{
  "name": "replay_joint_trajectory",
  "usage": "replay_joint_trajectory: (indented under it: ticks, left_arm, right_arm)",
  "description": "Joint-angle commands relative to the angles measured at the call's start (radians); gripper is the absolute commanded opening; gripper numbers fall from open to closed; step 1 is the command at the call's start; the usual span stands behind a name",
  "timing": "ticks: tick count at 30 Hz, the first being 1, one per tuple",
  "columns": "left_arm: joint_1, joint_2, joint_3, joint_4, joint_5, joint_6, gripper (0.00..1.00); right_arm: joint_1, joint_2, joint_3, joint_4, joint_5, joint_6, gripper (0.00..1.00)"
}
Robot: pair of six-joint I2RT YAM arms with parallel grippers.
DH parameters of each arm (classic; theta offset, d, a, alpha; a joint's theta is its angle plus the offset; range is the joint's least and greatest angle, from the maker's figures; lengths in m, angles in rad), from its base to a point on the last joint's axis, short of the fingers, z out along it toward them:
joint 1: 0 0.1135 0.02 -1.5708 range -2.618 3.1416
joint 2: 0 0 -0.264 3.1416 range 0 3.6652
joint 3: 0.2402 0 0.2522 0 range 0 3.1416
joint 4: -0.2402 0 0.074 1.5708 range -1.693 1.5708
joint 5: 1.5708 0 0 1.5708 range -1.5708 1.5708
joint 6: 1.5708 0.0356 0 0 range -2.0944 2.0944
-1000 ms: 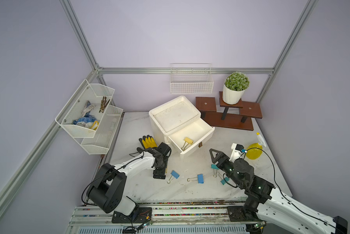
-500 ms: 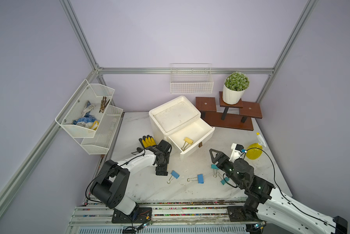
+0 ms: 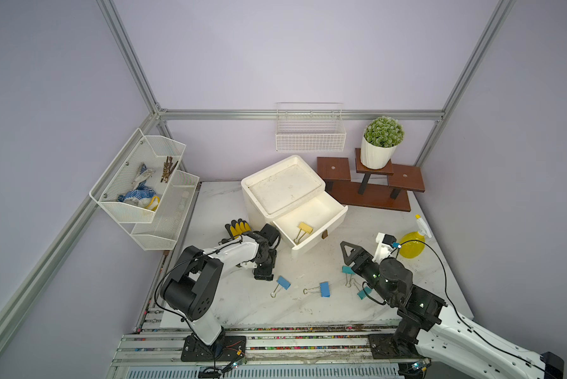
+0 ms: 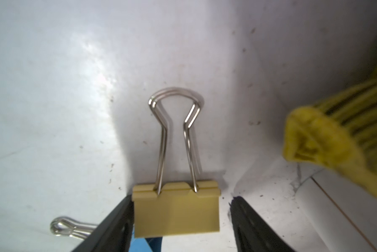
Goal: Put the binder clips in the drawer according to color
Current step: Pick up the binder clip at the center of the board, then place the binder clip in the drawer.
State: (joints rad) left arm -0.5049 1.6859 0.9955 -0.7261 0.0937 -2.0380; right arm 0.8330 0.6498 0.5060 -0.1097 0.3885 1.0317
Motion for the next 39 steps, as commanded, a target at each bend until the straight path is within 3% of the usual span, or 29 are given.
replay_joint_trajectory:
  ticks: [1, 6, 11, 16, 18, 22, 27, 32, 35, 39]
  left_arm:
    - [0.004, 0.004, -0.001, -0.024, 0.006, 0.010, 0.65]
    - [0.005, -0.027, -0.023, -0.027, -0.020, 0.008, 0.49]
    - [-0.006, -0.105, -0.005, -0.103, -0.094, 0.054, 0.40]
    - [-0.064, -0.358, -0.022, -0.235, -0.252, 0.085, 0.38]
    - [-0.097, -0.469, -0.022, -0.264, -0.331, 0.127, 0.32]
    - [-0.193, -0.572, 0.122, -0.403, -0.476, 0.249, 0.21]
    - [-0.284, -0.449, 0.441, -0.450, -0.573, 0.542, 0.14]
    - [-0.356, -0.151, 0.830, -0.420, -0.572, 0.892, 0.12]
    - [-0.379, 0.001, 1.007, -0.430, -0.574, 1.020, 0.14]
    - [-0.383, 0.181, 1.185, -0.518, -0.589, 1.104, 0.15]
  right_arm:
    - [-0.003, -0.006, -0.015, -0.015, 0.017, -0.007, 0.76]
    - [-0.003, -0.001, -0.012, -0.006, 0.015, -0.006, 0.76]
    - [-0.003, 0.001, -0.004, -0.009, 0.012, -0.009, 0.76]
    - [-0.003, -0.006, 0.028, -0.050, 0.033, -0.039, 0.76]
    - [-0.003, -0.009, 0.035, -0.051, 0.036, -0.046, 0.76]
    - [-0.003, -0.002, 0.051, -0.055, 0.033, -0.055, 0.76]
    - [-0.003, 0.006, 0.053, -0.050, 0.033, -0.053, 0.76]
    - [-0.003, 0.034, 0.089, -0.091, 0.025, -0.054, 0.76]
    - [-0.002, 0.025, 0.097, -0.107, 0.025, -0.055, 0.76]
    - [-0.003, -0.008, 0.097, -0.125, 0.035, -0.051, 0.76]
